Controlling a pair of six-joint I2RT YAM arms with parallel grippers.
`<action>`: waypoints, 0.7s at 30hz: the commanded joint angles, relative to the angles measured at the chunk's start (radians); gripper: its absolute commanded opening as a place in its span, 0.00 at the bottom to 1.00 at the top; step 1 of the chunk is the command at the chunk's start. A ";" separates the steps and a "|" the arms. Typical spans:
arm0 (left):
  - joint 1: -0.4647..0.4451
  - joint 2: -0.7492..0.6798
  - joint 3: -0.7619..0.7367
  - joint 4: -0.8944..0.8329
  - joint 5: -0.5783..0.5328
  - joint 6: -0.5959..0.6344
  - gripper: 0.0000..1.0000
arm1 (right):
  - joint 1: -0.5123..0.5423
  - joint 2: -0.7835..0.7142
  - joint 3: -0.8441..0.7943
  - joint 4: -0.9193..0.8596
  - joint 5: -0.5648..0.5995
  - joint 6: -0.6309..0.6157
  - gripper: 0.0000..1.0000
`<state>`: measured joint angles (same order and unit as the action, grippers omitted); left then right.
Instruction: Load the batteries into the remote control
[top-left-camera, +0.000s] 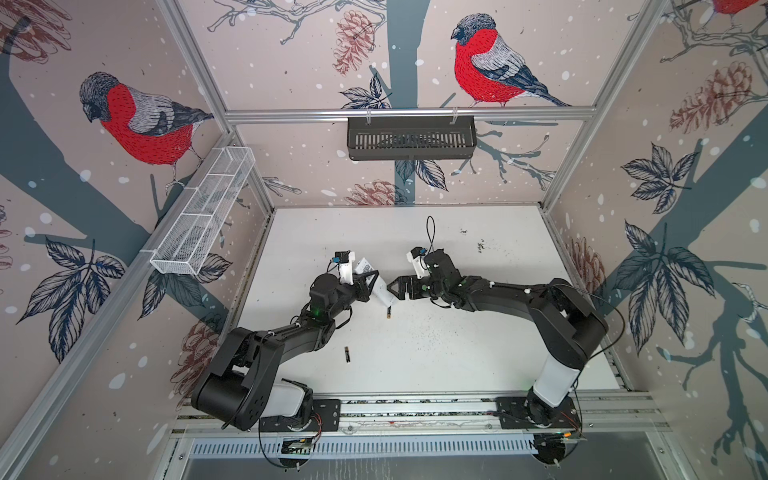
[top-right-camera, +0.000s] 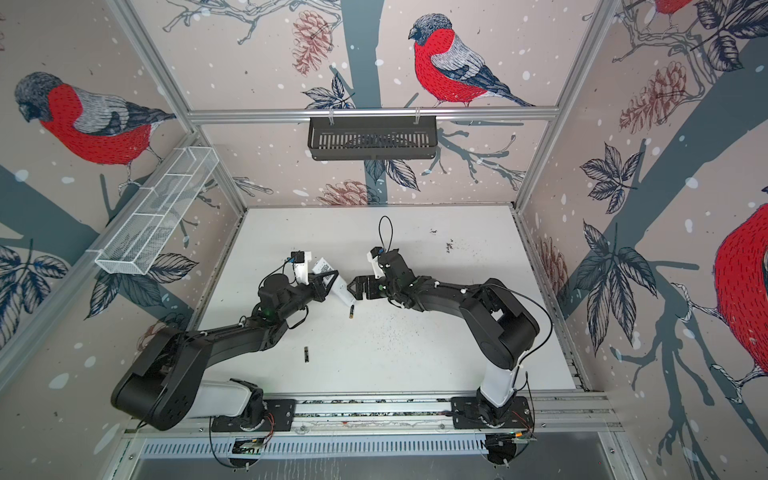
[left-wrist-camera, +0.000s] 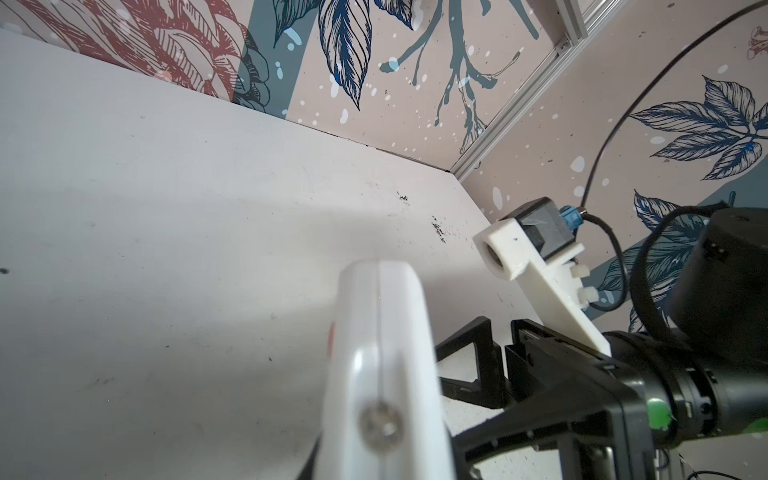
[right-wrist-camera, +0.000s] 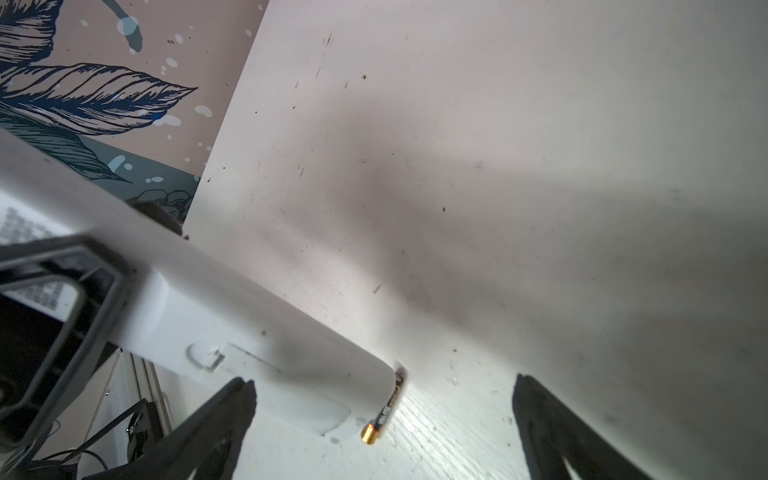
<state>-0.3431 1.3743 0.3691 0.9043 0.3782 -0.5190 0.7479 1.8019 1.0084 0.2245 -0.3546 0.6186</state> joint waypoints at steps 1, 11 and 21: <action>0.008 -0.006 -0.012 0.121 -0.018 -0.006 0.00 | 0.011 0.028 0.036 0.025 -0.040 0.043 0.99; 0.016 -0.025 -0.020 0.130 0.003 -0.024 0.00 | 0.010 0.045 0.041 0.078 -0.054 0.102 1.00; 0.018 -0.064 -0.034 0.103 -0.007 -0.017 0.00 | 0.005 0.050 0.037 0.150 -0.107 0.141 0.99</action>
<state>-0.3264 1.3231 0.3374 0.9508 0.3576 -0.5255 0.7525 1.8473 1.0382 0.3244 -0.4461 0.7376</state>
